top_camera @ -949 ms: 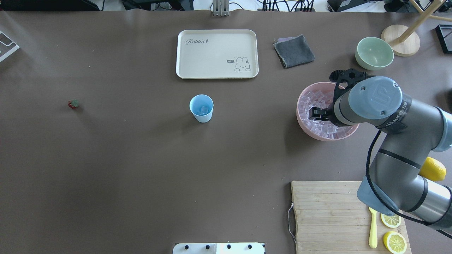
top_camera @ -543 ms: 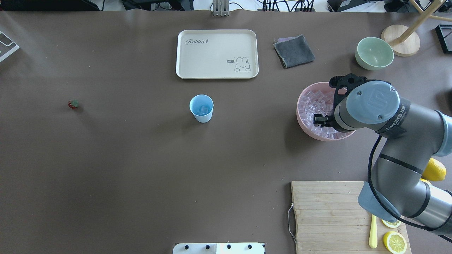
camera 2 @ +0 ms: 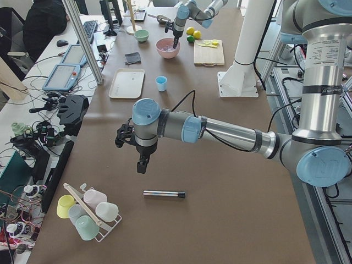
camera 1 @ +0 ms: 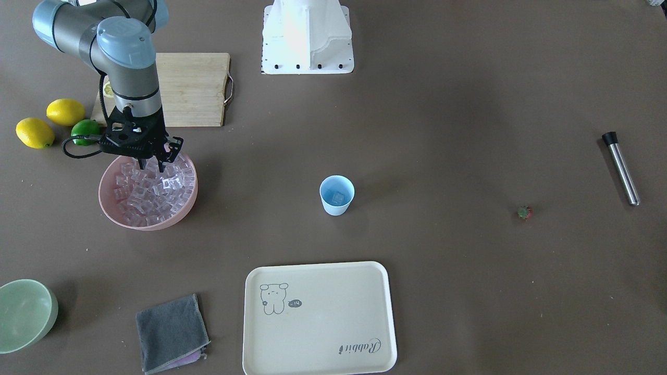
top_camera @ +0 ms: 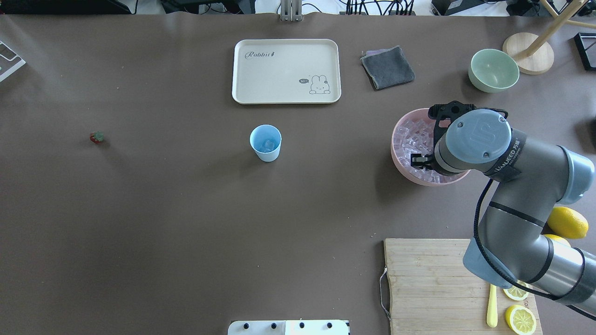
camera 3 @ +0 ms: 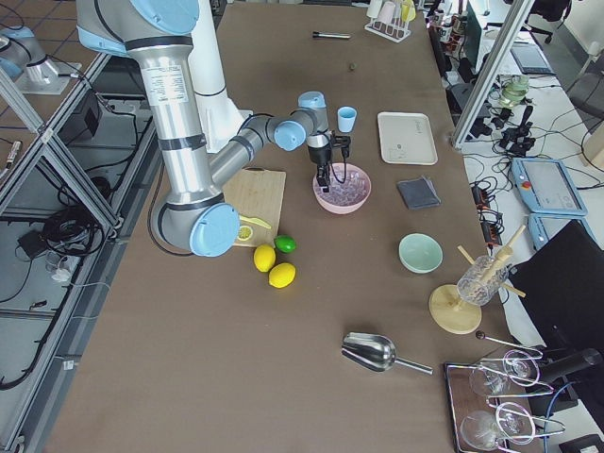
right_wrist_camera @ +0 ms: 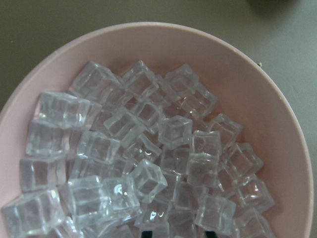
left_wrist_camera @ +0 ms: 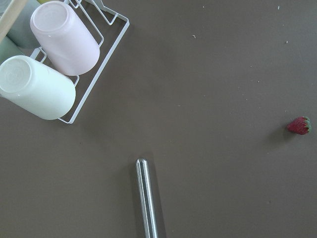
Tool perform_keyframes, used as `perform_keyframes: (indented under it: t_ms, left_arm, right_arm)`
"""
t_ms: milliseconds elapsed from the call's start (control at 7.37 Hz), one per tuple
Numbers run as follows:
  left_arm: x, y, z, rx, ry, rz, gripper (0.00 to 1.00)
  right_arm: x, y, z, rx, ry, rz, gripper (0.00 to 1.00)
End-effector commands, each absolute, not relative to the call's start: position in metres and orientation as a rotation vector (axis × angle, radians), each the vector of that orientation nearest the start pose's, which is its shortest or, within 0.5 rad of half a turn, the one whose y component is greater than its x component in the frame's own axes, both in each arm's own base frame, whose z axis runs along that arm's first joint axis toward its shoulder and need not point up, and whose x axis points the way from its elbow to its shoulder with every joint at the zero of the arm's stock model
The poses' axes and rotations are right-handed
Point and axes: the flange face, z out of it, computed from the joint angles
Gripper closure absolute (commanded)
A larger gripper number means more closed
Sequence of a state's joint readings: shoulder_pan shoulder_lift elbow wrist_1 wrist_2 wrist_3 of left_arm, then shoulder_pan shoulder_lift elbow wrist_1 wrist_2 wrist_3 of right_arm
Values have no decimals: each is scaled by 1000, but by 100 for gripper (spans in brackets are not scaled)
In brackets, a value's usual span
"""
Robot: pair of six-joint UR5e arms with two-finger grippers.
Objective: Mash ice and strawberries in cup
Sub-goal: 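Carry the ice cube to the blue cup and open the right gripper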
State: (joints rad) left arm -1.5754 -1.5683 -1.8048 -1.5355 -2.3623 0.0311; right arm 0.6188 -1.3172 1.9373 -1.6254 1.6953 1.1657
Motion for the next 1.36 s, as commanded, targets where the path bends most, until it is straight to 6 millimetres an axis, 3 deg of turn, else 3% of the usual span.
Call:
perform_keyframes:
  t_ms: [0, 136, 271, 407, 543, 678, 814, 949, 1221]
  left_arm:
    - [-64, -493, 545, 202, 786, 105, 1]
    - [-65, -493, 545, 202, 786, 102, 1]
    - [-64, -493, 545, 202, 786, 104, 1]
    - [-64, -494, 546, 200, 786, 103, 1]
    - [-64, -494, 546, 200, 786, 103, 1]
    - [-64, -493, 545, 202, 786, 104, 1]
    - [-64, -493, 544, 203, 786, 104, 1]
    - [-64, -493, 544, 204, 786, 105, 1]
    - [-65, -493, 544, 204, 786, 103, 1]
  right_arm:
    - [-388, -426, 374, 173, -556, 171, 67]
    - [-387, -427, 373, 175, -557, 168, 87]
    - [-384, -429, 370, 181, -561, 169, 95]
    - [-379, -433, 369, 181, -565, 172, 95]
    - [-364, -444, 346, 221, -600, 147, 95]
    - [-377, -458, 296, 259, -678, 129, 96]
    - [-428, -487, 238, 257, -730, 176, 99]
    - [-485, -500, 202, 209, -755, 264, 99]
    - [-546, -486, 125, 232, -852, 289, 99]
